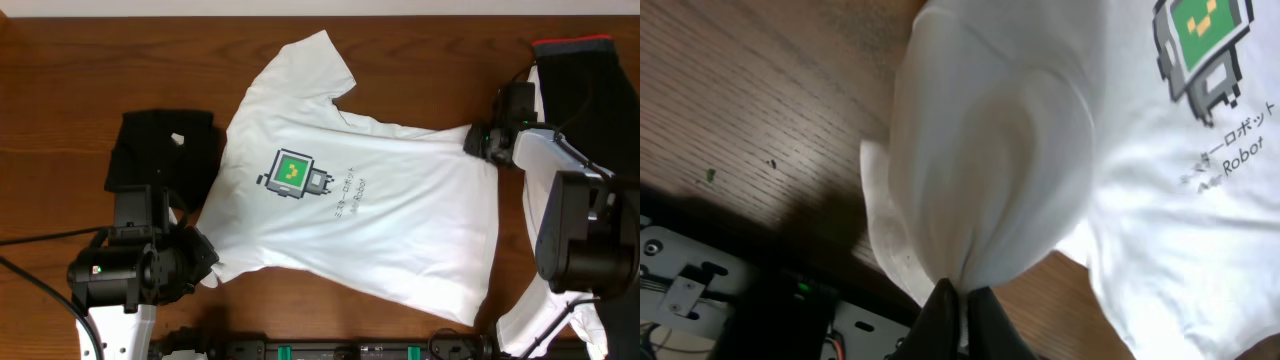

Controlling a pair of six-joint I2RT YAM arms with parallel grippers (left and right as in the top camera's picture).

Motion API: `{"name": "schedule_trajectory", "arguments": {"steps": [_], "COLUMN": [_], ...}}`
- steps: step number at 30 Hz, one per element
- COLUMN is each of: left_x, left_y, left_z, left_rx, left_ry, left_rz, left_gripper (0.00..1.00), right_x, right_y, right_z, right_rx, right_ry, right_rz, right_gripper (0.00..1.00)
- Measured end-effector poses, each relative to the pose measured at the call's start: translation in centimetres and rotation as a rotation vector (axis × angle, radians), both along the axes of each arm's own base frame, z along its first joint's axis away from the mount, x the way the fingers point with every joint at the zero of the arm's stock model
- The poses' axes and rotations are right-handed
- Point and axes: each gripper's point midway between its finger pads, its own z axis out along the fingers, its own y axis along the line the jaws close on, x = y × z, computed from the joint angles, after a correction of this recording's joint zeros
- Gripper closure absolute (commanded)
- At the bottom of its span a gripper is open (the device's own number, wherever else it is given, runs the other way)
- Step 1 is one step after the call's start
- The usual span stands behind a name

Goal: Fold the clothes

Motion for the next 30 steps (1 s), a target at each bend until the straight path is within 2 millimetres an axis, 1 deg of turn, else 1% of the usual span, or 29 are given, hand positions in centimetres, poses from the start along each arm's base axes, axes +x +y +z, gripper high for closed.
{"name": "schedule_trajectory", "arguments": {"steps": [4, 8, 10, 11, 12, 13, 14, 16, 17, 20, 22, 24, 26, 28, 30], "left_x": [0.0, 0.2, 0.3, 0.3, 0.3, 0.3, 0.3, 0.3, 0.3, 0.3, 0.3, 0.6, 1.3, 2.5, 3.9], "left_y": [0.0, 0.0, 0.0, 0.0, 0.0, 0.0, 0.0, 0.0, 0.0, 0.0, 0.0, 0.0, -0.1, -0.4, -0.8], "left_z": [0.0, 0.1, 0.1, 0.1, 0.1, 0.1, 0.1, 0.0, 0.0, 0.0, -0.1, 0.0, 0.2, 0.6, 1.1], "left_rx": [-0.002, -0.003, -0.004, -0.005, -0.005, -0.005, -0.006, -0.007, -0.007, -0.007, -0.008, -0.007, -0.007, -0.015, -0.025], "left_ry": [-0.001, -0.008, -0.01, -0.01, -0.009, -0.008, -0.008, -0.006, -0.006, -0.002, 0.001, -0.007, -0.04, -0.098, -0.165], "left_rz": [0.008, 0.013, 0.016, 0.018, 0.02, 0.022, 0.025, 0.03, 0.031, 0.029, 0.032, 0.029, 0.005, -0.037, -0.091], "left_gripper": [0.94, 0.93, 0.91, 0.89, 0.87, 0.85, 0.84, 0.83, 0.78, 0.67, 0.64, 0.63, 0.63, 0.63, 0.63], "right_x": [3.4, 5.1, 5.5, 5.8, 6.0, 6.3, 6.5, 6.8, 6.9, 6.4, 5.6, 4.6, 3.2, 1.5, -1.0], "right_y": [-0.7, -1.2, -1.2, -1.3, -1.3, -1.3, -1.3, -1.2, -1.1, -1.2, -1.5, -2.1, -2.5, -2.8, -2.5], "right_z": [0.2, 0.5, 0.6, 0.7, 0.8, 1.0, 1.2, 1.8, 2.1, 2.7, 2.9, 3.4, 4.2, 5.4, 7.1], "right_rx": [0.02, 0.037, 0.043, 0.045, 0.045, 0.046, 0.045, 0.043, 0.046, 0.053, 0.065, 0.077, 0.099, 0.124, 0.156], "right_ry": [-0.145, -0.224, -0.243, -0.251, -0.253, -0.257, -0.259, -0.24, -0.228, -0.159, -0.101, -0.049, 0.001, 0.039, 0.102], "right_rz": [0.005, 0.008, 0.012, 0.015, 0.016, 0.017, 0.022, 0.042, 0.047, 0.064, 0.062, 0.05, 0.037, 0.026, 0.018], "right_gripper": [0.87, 0.83, 0.82, 0.78, 0.67, 0.45, 0.32, 0.17, 0.15, 0.14, 0.12, 0.13, 0.15, 0.16, 0.19]}}
